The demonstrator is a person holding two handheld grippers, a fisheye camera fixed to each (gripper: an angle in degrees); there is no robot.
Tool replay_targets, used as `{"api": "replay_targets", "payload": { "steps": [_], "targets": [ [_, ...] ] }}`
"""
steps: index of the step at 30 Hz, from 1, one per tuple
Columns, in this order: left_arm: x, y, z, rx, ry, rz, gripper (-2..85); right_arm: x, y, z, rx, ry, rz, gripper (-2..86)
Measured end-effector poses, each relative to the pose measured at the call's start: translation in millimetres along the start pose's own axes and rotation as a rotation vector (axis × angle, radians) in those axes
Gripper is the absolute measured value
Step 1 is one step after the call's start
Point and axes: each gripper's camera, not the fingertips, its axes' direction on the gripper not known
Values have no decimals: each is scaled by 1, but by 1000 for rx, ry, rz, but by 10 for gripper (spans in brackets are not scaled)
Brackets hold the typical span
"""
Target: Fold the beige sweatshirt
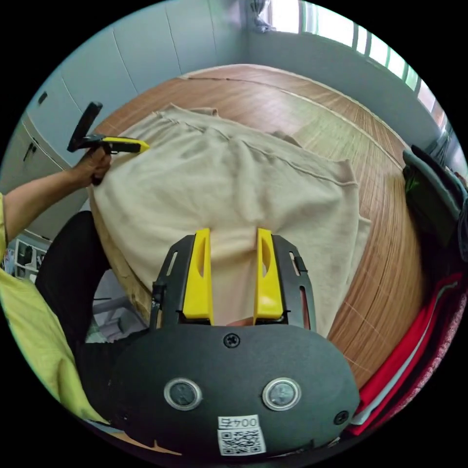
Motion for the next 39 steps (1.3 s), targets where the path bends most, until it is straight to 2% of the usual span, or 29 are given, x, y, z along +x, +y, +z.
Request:
{"api": "replay_targets", "payload": {
  "steps": [5,11,14,18,22,27,31,37,39],
  "targets": [
    [-8,6,5,3,18,-8,10,47,47,-19,42,-61,184,83],
    [-14,15,11,4,15,-7,10,46,33,-34,113,26,236,104],
    [-19,20,14,5,21,-10,10,57,22,-3,-27,102,269,117],
    [-26,27,17,5,27,-13,10,80,41,-21,82,-10,396,110],
    [-38,36,19,7,48,-24,10,63,78,-55,187,-43,436,114],
    [-68,51,7,15,178,-127,11,33,115,-68,199,-14,492,118],
    [-96,121,-77,263,272,-206,21,54,169,-92,343,-94,704,123],
    [-195,315,-135,562,373,-662,88,94,232,-83,387,-266,924,124],
    [-207,351,-130,584,397,-726,97,98,242,-80,398,-296,958,126]
  ]
}}
